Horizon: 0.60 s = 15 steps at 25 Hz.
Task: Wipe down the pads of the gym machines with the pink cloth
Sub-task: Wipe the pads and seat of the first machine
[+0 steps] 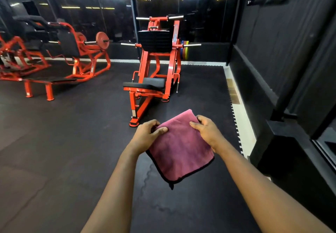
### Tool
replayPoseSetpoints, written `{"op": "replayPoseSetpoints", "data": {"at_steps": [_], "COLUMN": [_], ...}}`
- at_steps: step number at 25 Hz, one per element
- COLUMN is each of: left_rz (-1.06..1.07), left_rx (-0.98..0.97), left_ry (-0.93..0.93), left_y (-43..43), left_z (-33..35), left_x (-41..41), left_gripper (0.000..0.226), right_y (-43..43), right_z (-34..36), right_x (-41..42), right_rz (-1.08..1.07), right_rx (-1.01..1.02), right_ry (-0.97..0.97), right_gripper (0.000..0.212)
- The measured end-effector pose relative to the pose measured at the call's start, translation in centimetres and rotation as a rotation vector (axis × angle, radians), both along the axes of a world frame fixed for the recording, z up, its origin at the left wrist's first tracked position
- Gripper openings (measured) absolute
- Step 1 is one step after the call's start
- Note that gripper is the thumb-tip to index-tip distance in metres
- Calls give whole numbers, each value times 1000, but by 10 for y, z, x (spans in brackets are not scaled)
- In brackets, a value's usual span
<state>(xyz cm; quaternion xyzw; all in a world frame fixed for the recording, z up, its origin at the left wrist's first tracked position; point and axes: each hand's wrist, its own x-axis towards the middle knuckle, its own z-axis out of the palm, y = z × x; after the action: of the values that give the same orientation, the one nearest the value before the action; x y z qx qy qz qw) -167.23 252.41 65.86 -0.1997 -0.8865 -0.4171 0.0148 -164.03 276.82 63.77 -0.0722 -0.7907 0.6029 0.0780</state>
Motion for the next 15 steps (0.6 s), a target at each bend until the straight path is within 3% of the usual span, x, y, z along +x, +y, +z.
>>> {"op": "replayPoseSetpoints", "data": {"at_steps": [5,15], "left_rz": [-100,101], "left_rx": [-83,-76], "left_ry": [-17,94], "left_y": [57,204], "left_z": [9,-5], "left_x": [-176,-501], "left_gripper": [44,38], "right_y": [65,205], "right_z": [4,-11], "right_x": [-162,-517], "right_rz": [-89,27], "right_rx": [2,-46], "right_ry": [43,22], "right_gripper": [28,19]}}
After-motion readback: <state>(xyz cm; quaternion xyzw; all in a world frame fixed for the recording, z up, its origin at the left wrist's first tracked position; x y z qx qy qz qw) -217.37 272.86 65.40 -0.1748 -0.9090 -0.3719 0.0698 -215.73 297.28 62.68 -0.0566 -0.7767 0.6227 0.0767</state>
